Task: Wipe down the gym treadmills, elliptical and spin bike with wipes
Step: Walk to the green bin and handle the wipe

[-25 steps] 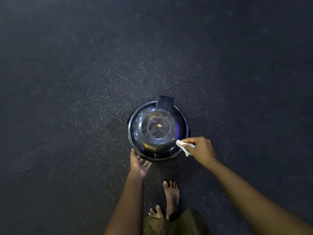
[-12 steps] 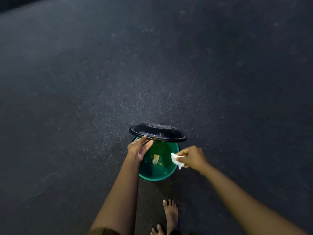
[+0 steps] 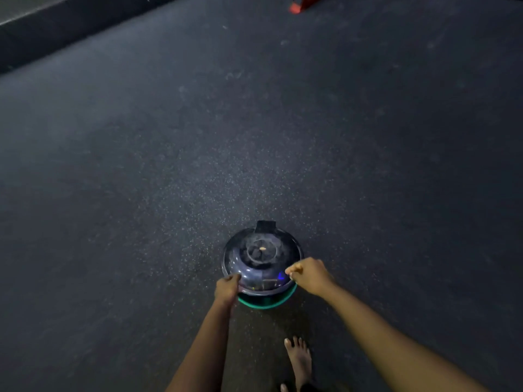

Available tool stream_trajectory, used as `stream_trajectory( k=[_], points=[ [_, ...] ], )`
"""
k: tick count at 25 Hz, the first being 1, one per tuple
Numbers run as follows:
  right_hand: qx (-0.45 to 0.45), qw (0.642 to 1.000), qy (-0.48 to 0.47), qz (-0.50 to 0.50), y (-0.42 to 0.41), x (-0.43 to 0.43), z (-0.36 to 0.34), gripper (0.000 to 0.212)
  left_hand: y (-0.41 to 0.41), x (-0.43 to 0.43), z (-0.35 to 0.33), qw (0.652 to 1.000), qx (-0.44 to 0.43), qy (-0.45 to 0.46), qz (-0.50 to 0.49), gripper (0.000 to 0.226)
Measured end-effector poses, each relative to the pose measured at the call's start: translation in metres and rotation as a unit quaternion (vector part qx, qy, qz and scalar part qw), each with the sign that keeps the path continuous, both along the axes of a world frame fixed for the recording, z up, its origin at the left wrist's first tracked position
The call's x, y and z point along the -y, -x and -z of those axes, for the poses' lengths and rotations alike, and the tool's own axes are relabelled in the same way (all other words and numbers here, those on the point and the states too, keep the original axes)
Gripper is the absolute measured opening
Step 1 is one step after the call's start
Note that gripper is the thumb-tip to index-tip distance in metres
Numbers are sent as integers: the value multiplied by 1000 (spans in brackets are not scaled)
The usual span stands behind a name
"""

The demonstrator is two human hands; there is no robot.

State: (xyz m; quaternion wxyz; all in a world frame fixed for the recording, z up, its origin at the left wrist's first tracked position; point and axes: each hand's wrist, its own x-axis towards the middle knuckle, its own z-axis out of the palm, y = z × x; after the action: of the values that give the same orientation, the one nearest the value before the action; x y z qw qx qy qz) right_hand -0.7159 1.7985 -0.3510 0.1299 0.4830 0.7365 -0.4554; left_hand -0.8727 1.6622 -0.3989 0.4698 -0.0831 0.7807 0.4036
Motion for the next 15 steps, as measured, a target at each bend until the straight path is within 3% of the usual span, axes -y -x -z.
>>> stream_trajectory(
  k=[4,9,11,15],
  points=[
    [-25,999,0,31,-1,26,-31,23,-15,18,-53,974,-113,27,193,28],
    [23,995,-15,93,-22,71,-57,21,-28,47,-85,869,-175,12,463,28],
    [29,987,-35,155,-38,100,-70,23,-23,57,-96,800,-191,-11,569,28],
    [30,939,-63,336,-79,177,-90,26,-29,51,-132,591,-256,-76,761,35]
  ],
)
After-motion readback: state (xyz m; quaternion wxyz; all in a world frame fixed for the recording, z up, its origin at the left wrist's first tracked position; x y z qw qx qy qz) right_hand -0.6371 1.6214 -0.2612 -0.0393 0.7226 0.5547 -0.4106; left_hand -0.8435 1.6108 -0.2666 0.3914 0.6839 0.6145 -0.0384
